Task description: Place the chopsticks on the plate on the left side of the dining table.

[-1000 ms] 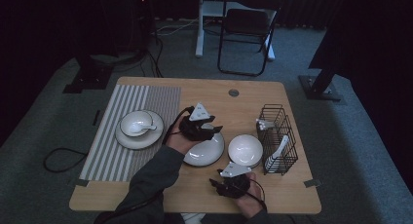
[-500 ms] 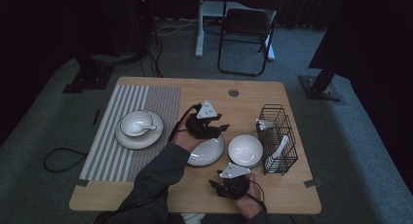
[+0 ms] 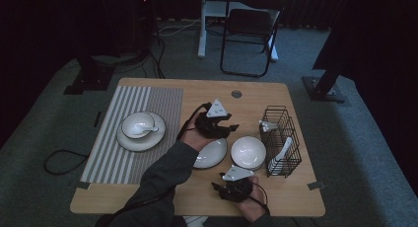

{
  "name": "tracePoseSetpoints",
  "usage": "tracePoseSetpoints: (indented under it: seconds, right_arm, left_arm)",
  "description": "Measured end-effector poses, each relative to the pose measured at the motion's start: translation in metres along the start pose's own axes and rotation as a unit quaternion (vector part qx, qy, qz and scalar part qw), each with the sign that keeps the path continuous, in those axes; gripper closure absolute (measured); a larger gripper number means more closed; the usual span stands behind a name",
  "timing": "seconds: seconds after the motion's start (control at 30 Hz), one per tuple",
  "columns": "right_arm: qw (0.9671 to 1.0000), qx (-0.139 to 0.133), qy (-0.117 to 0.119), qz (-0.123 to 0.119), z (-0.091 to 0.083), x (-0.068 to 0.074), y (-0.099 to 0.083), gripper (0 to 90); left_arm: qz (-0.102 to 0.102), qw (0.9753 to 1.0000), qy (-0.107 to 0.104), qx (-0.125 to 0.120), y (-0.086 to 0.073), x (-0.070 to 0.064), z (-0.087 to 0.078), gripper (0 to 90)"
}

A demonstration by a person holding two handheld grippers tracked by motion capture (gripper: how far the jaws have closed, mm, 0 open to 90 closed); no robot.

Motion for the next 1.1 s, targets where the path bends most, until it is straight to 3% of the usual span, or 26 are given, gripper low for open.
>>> tracePoseSetpoints:
  seconds: [0.27,1.1]
  right_arm:
    - [1.0,0.0,0.0,0.003,-0.001,-0.001,0.0,51.5]
    - [1.0,-0.001,-0.002,0.008,-0.002,-0.002,-0.002,51.4]
  left_arm:
    - [-0.001,0.9999,-0.011,-0.003,0.007,-0.005,0.008,52.3]
    - [0.02,0.9992,-0.035,-0.003,0.027,-0.026,0.029,52.5]
Point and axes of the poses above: each handheld gripper's, and its own axes: z roughly forward along the jaws, y roughly out of its top, x roughly to its left, the point moved 4 cm from there along z, roughly forward along the jaws, and after that the axes turned 5 degrees about -x, right-handed, at the moved point
